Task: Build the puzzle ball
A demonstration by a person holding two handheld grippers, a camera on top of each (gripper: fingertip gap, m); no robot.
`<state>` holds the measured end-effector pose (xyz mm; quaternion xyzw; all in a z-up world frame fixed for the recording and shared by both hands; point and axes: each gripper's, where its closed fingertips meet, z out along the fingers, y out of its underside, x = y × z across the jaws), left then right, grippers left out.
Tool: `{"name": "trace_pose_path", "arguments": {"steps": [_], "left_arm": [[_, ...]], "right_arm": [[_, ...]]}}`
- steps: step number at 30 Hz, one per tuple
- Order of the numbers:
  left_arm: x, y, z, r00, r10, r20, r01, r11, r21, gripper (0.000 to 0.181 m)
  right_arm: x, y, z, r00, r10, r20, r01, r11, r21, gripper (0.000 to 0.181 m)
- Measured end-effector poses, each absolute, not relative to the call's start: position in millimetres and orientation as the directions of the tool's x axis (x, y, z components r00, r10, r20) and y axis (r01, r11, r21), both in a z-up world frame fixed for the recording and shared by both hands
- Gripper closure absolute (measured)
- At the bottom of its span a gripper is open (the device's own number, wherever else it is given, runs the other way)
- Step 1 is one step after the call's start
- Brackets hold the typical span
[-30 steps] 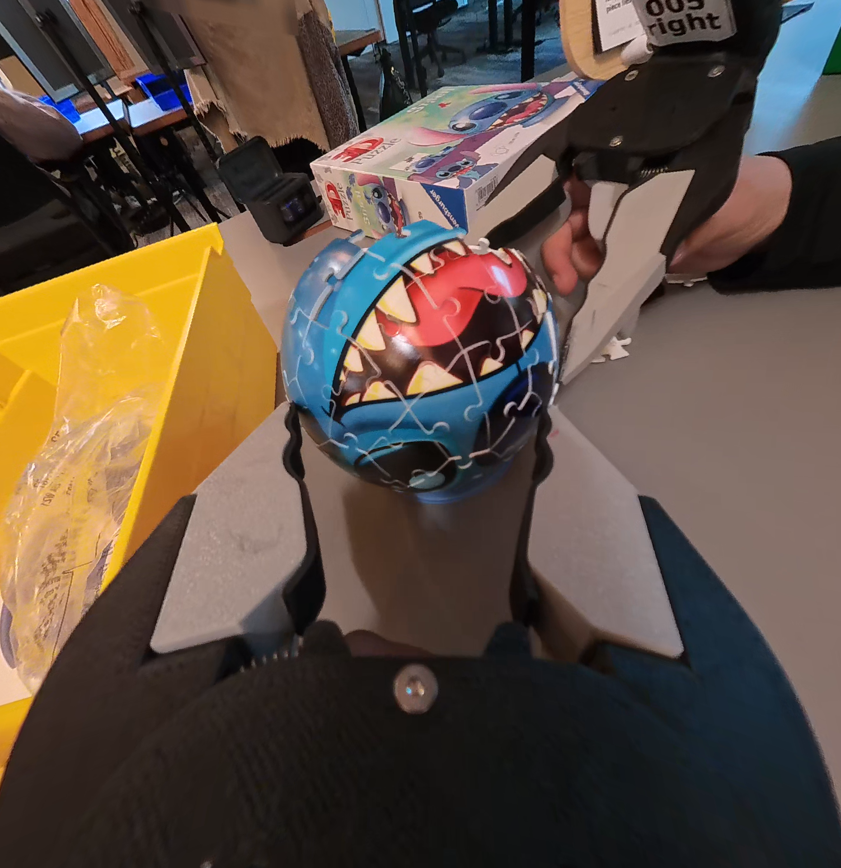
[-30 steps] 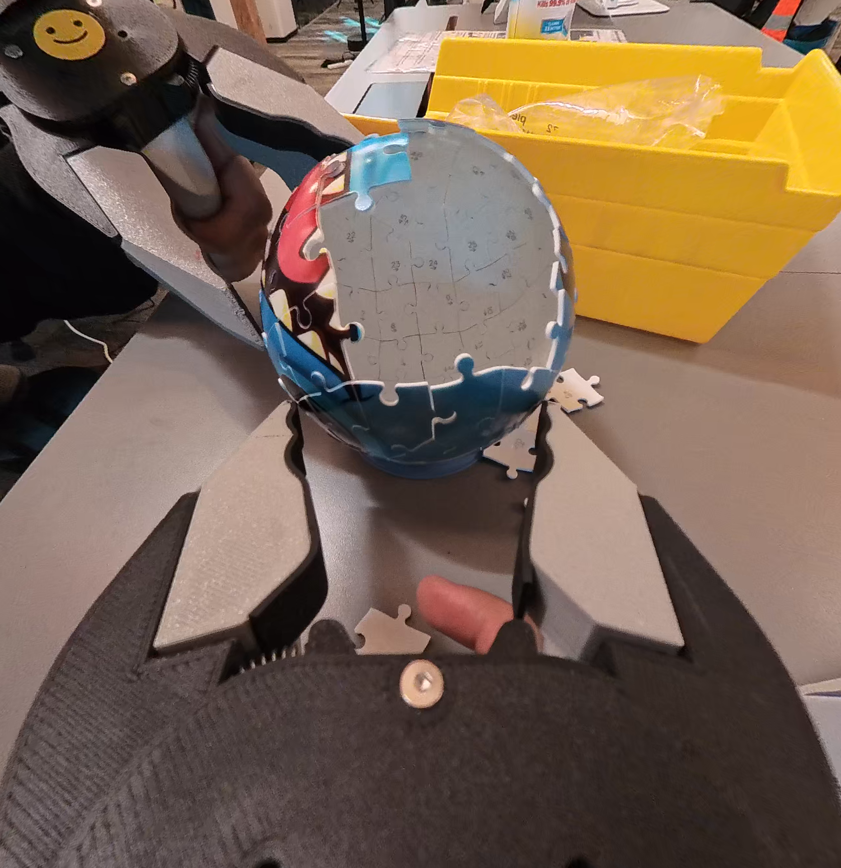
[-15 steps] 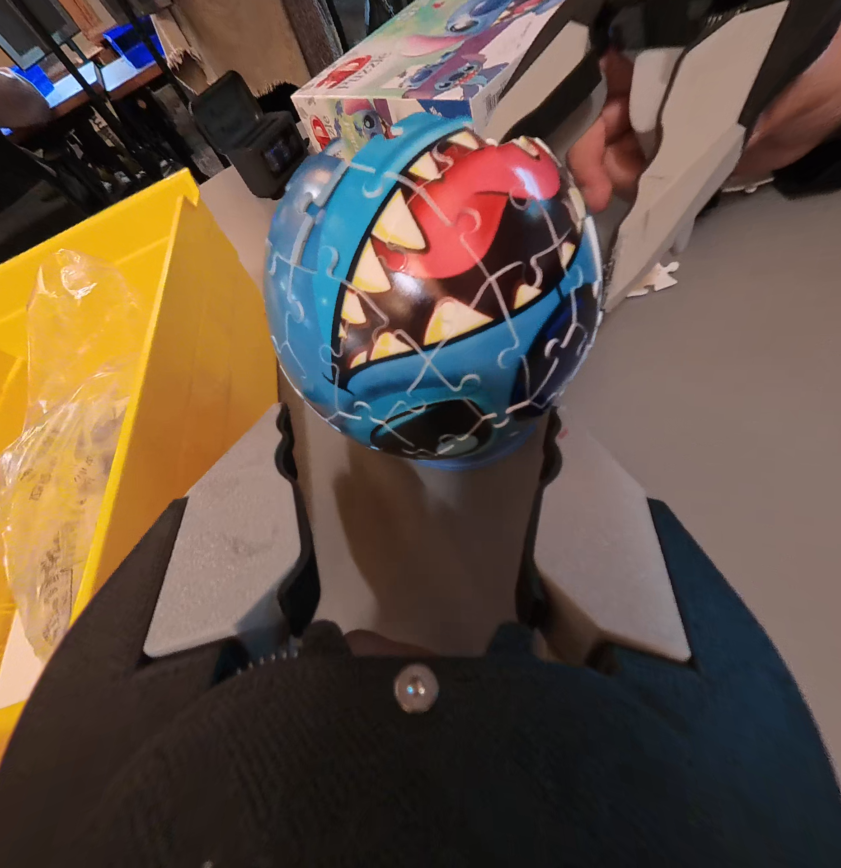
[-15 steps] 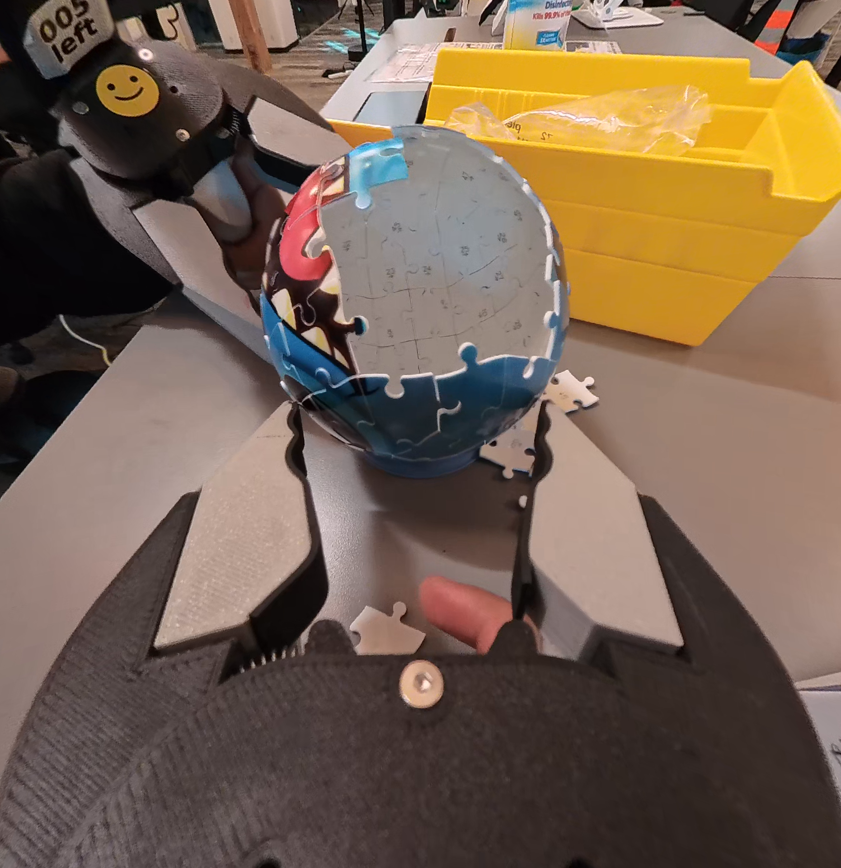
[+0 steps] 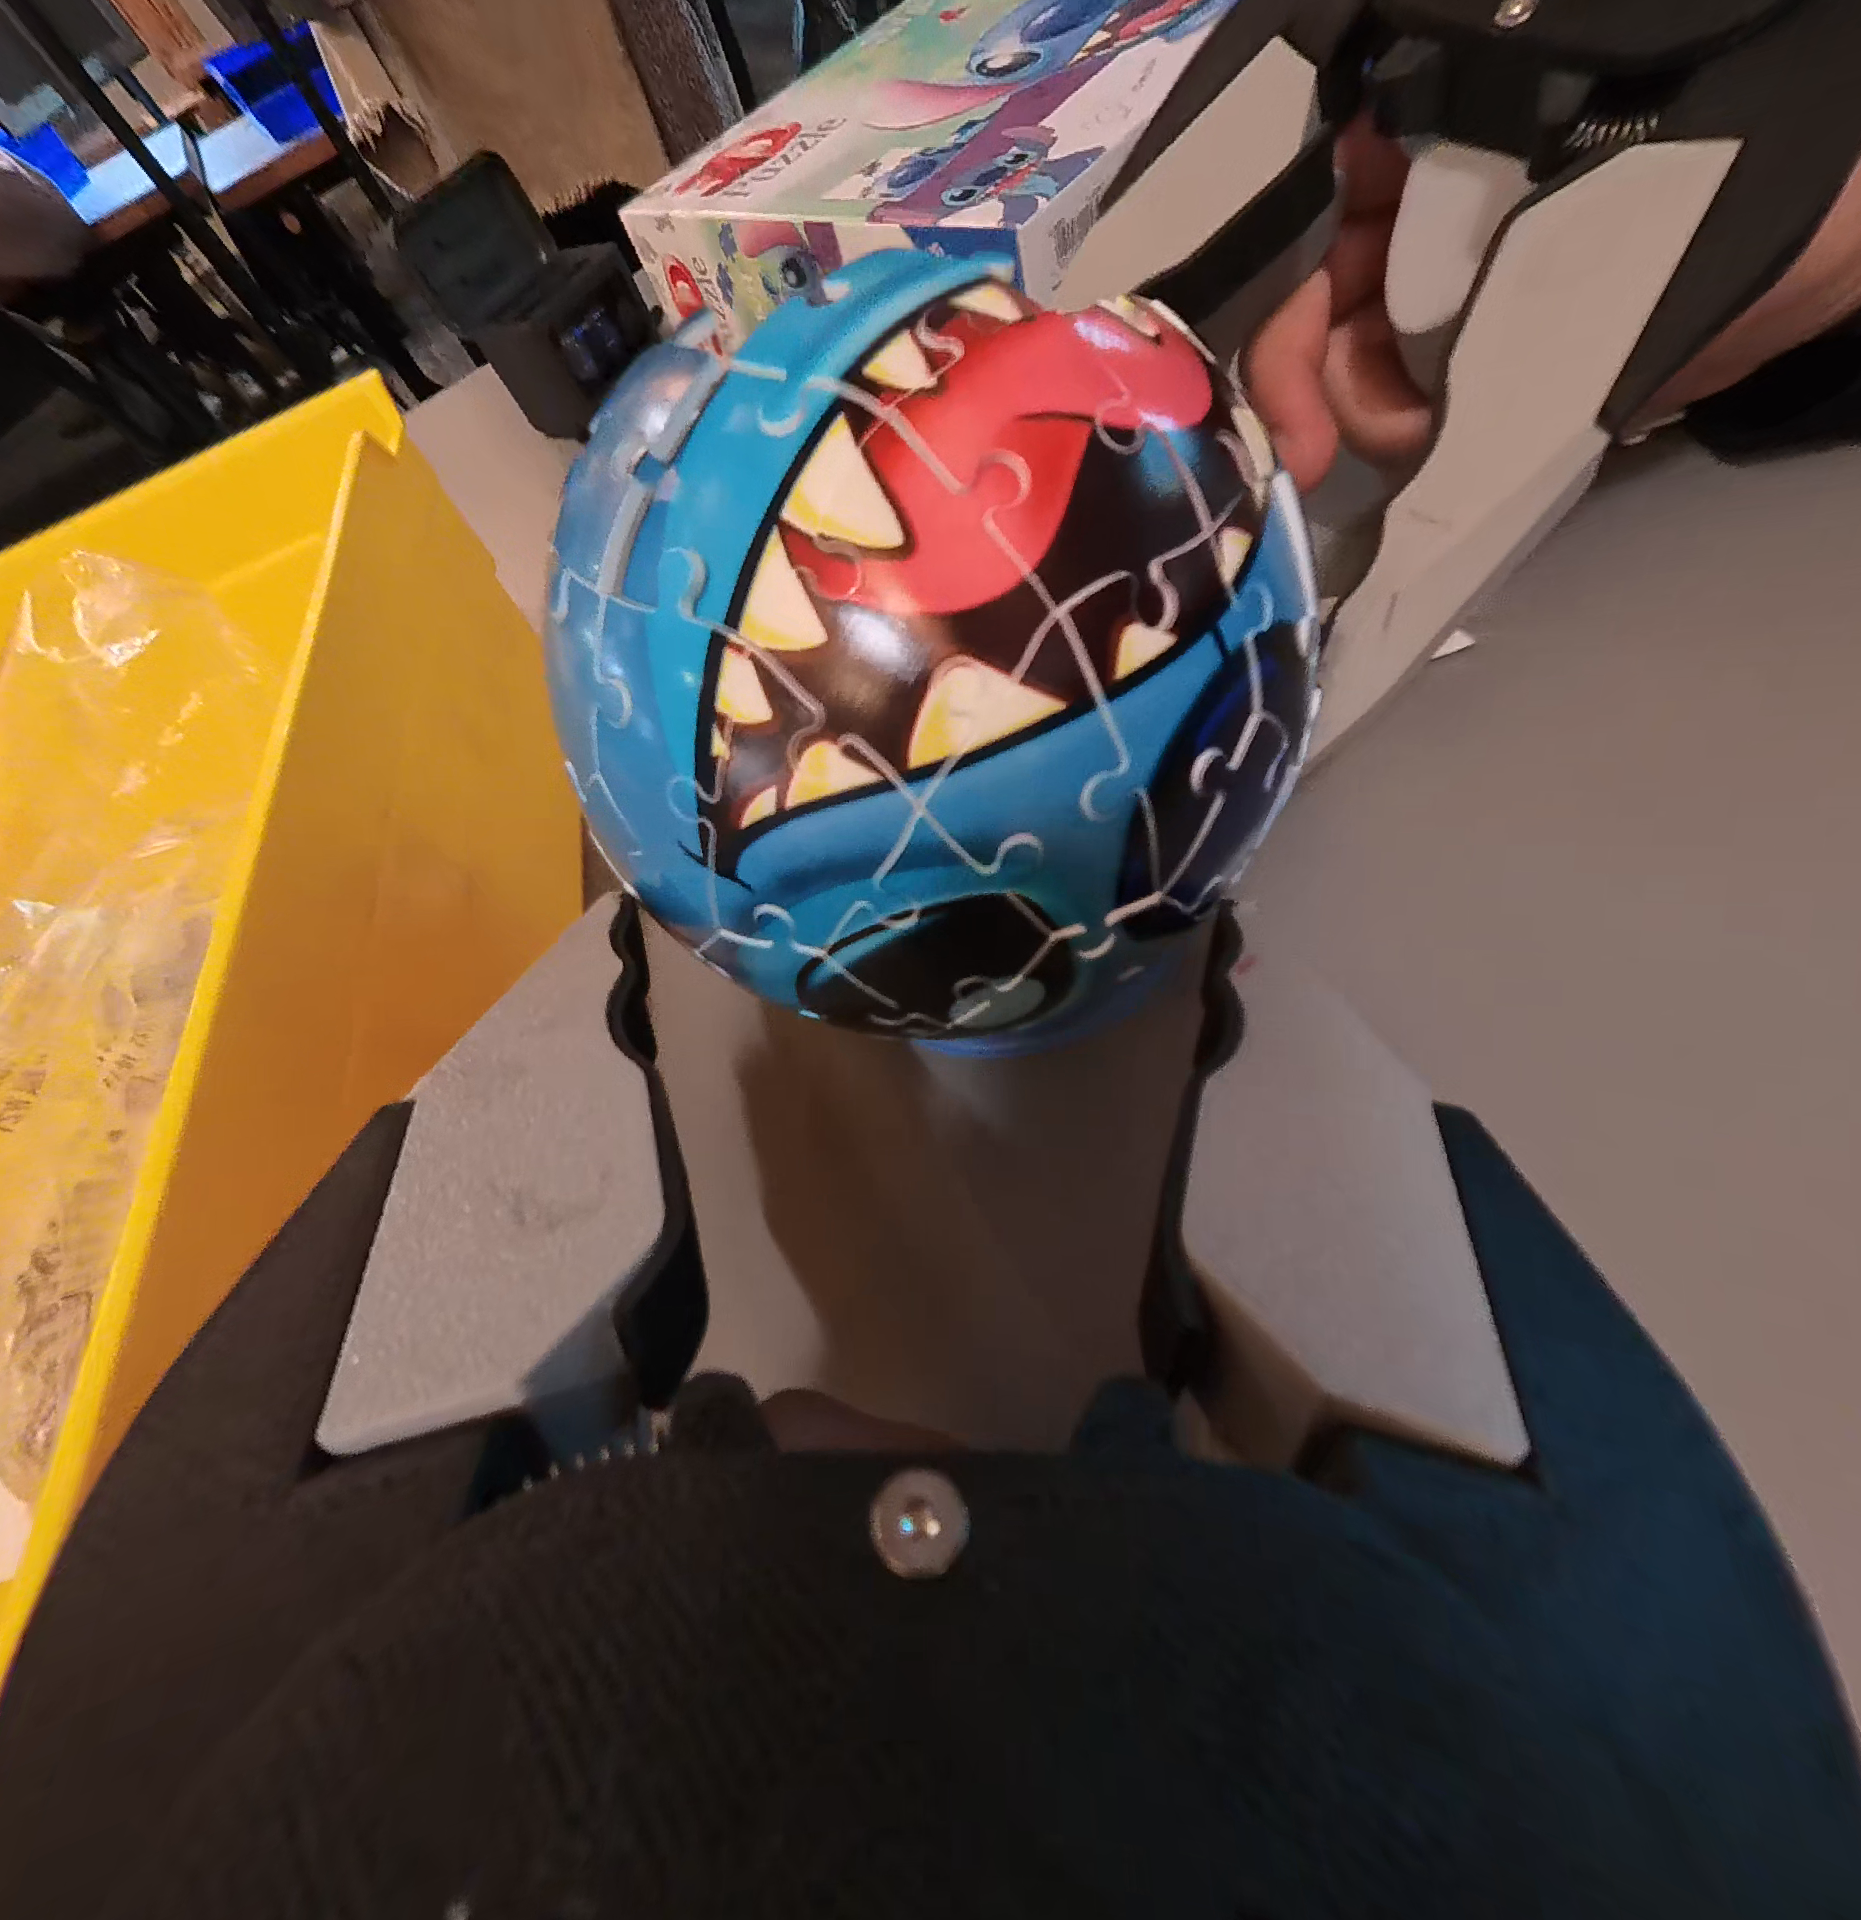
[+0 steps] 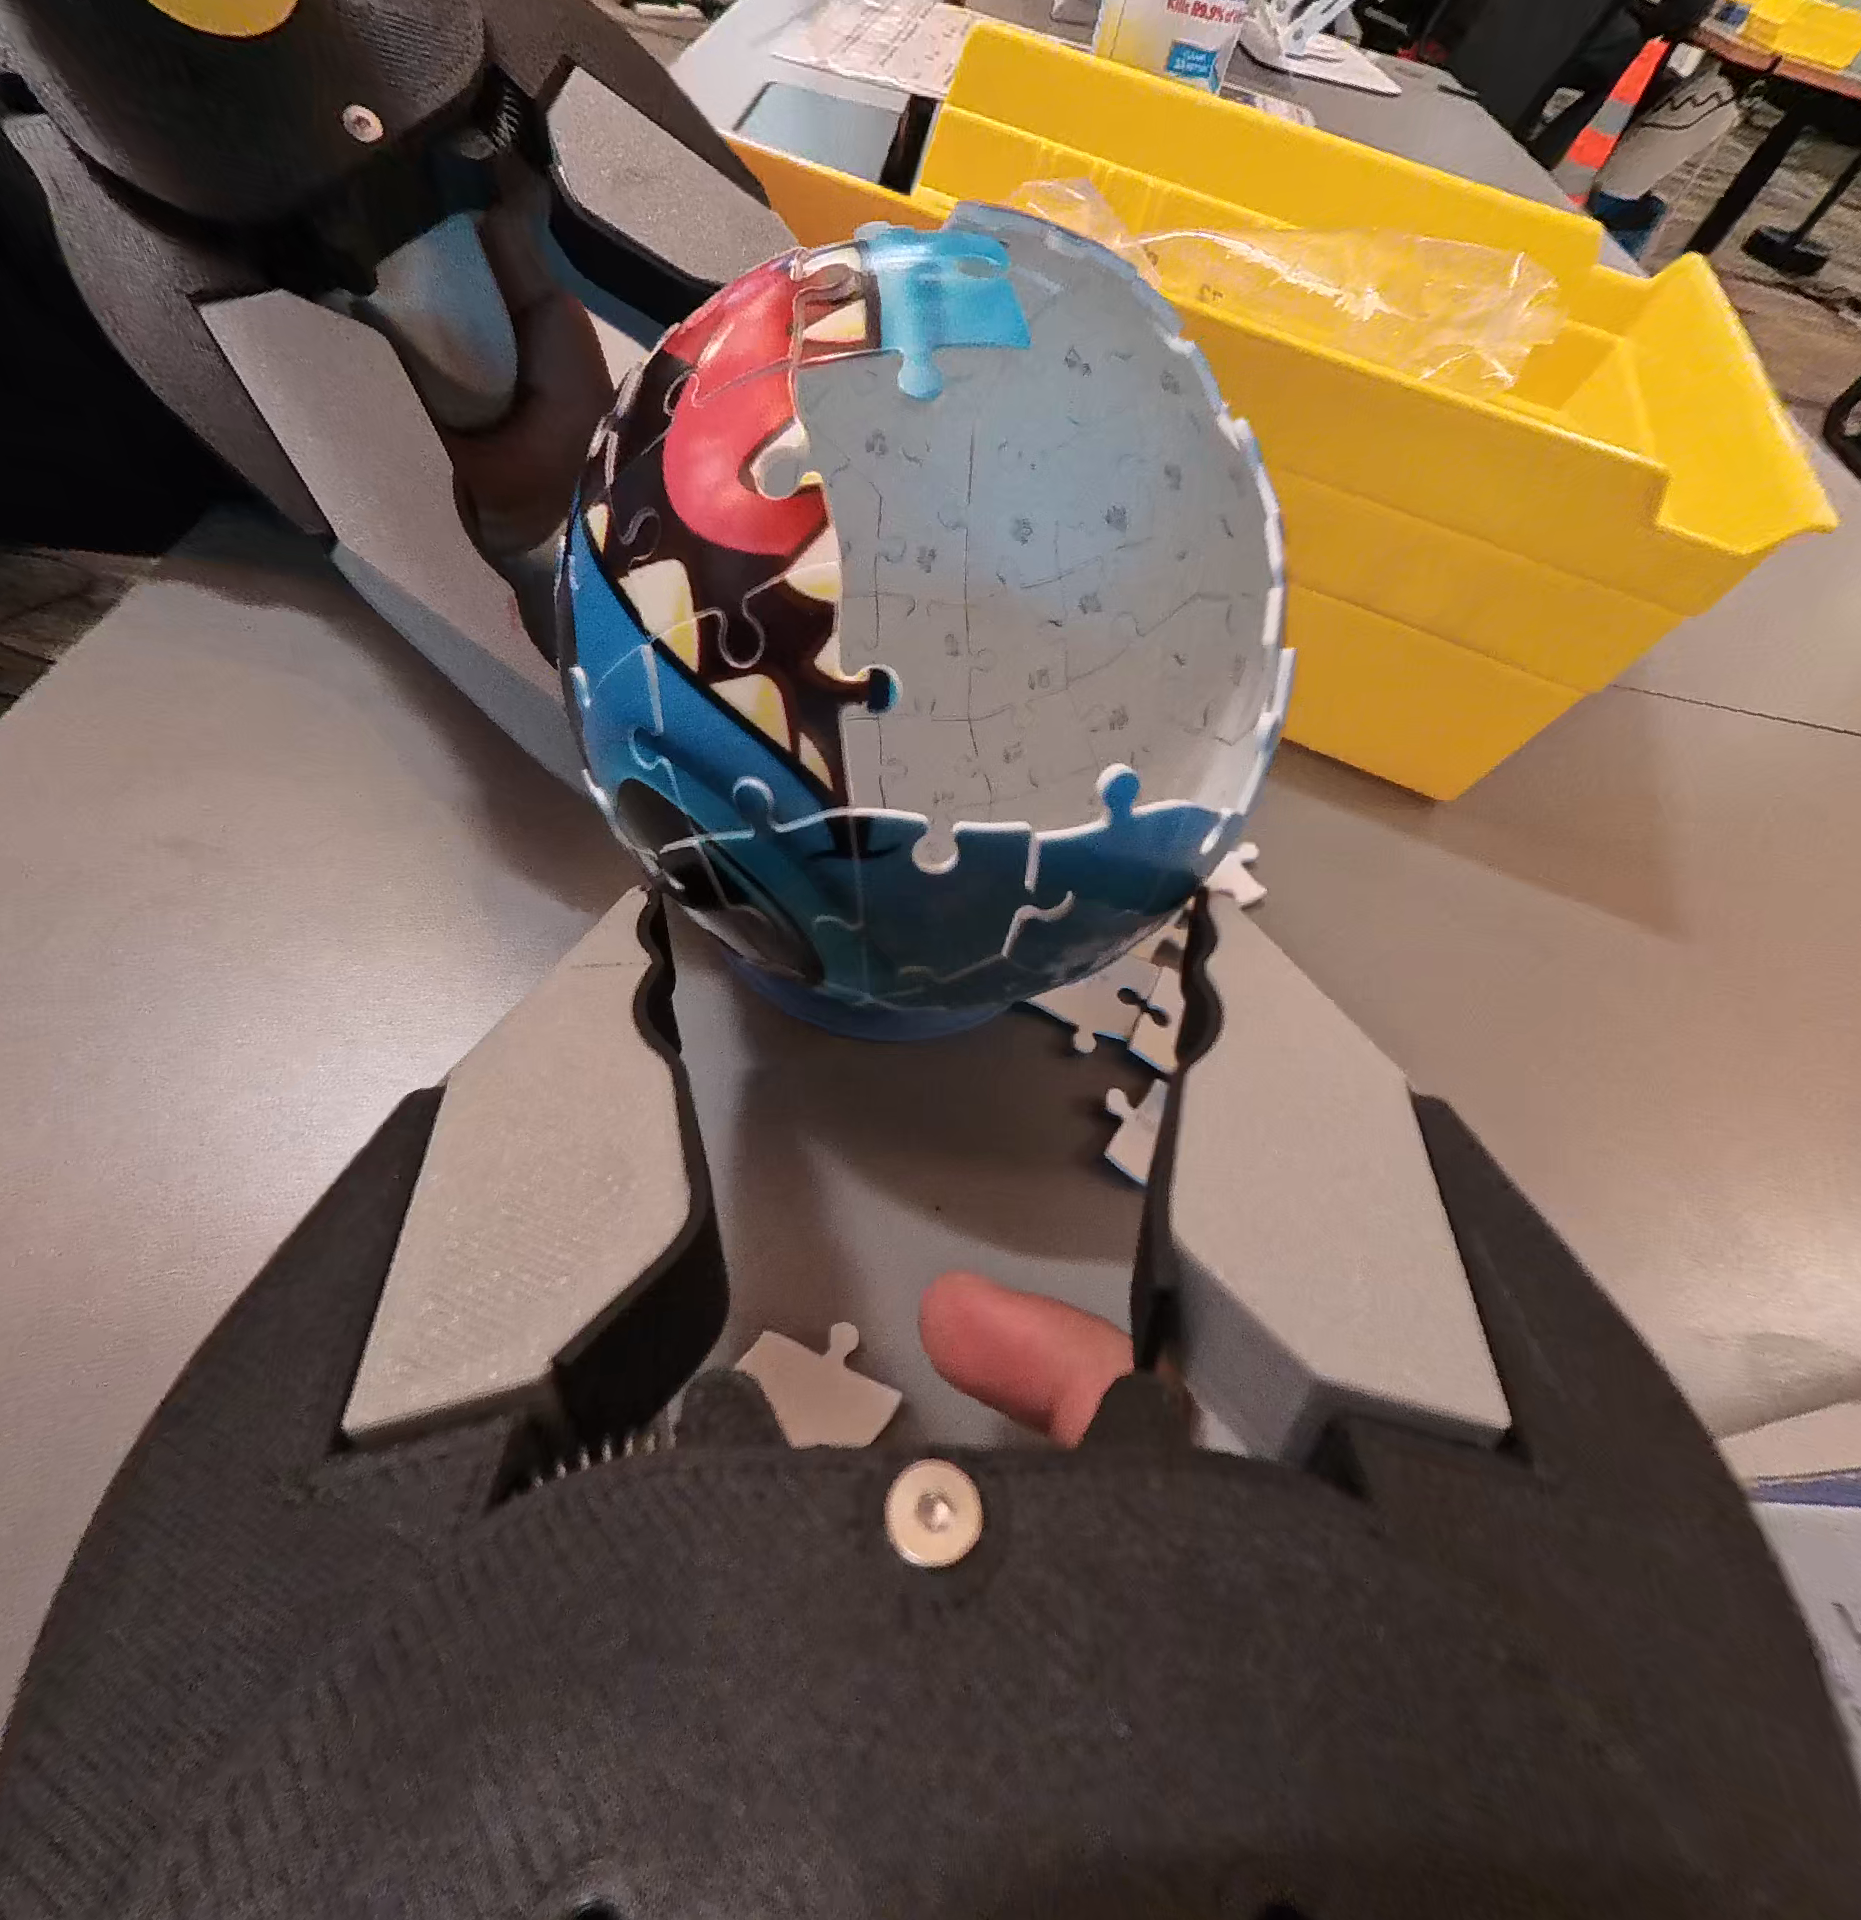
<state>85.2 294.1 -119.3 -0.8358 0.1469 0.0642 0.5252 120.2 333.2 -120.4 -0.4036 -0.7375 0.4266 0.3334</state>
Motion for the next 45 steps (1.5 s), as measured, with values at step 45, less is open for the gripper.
{"name": "trace_pose_path", "arguments": {"steps": [45], "left_arm": [[119.6, 240.4, -123.2, 0.97, -0.161, -0.184, -0.235, -0.406, -0.883, 0.085]], "right_arm": [[210.2, 369.8, -154.1, -0.728, 0.654, 0.206, 0.433, 0.672, -0.601, 0.151]]}}
